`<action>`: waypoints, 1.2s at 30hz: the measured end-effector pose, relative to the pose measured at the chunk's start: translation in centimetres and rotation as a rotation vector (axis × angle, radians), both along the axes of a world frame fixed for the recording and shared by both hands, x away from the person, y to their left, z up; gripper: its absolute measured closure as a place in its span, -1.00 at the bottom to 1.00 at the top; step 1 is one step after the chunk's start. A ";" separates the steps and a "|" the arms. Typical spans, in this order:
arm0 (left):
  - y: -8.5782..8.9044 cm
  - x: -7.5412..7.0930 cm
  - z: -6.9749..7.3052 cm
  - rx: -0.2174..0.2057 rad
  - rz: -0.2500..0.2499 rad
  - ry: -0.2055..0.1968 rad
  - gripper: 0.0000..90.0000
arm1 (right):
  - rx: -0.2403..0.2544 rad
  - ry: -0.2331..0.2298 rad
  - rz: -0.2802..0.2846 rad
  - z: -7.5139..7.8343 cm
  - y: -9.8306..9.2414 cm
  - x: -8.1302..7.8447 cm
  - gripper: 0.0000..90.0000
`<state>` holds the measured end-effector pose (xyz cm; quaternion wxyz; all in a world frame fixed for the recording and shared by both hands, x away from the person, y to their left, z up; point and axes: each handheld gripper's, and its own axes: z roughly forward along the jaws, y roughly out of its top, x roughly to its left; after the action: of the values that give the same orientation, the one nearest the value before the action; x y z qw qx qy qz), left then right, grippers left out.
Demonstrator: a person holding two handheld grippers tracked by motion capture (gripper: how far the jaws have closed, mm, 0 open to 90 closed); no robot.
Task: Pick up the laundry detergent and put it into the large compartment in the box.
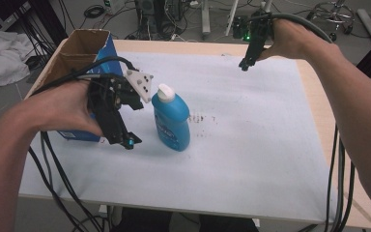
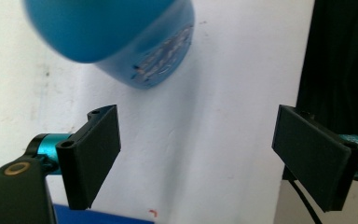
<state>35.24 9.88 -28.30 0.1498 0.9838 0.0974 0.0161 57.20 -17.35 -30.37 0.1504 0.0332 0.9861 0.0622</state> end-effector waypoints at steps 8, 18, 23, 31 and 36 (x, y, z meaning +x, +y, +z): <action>-0.3 1.7 0.5 0.016 0.003 -0.019 -0.66 | -0.008 0.005 0.009 0.0 0.0 -0.1 -0.74; -0.7 4.2 0.4 0.046 -0.010 -0.008 -0.66 | -0.007 0.004 0.013 0.2 -0.1 -0.3 -0.74; -1.0 5.3 0.4 0.038 -0.047 0.002 -0.66 | -0.008 0.002 0.012 0.3 -0.2 -0.4 -0.74; -2.0 6.1 0.0 0.049 -0.137 0.007 -0.66 | -0.015 0.004 0.016 0.4 -0.4 -0.5 -0.74; -2.7 6.3 -0.2 0.048 -0.207 0.011 -0.66 | -0.017 0.002 0.019 0.4 -0.4 -0.6 -0.74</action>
<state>41.51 7.19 -28.53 0.1263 0.9920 -0.0045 -0.0023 56.59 -17.72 -29.95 0.1489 0.0225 0.9870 0.0555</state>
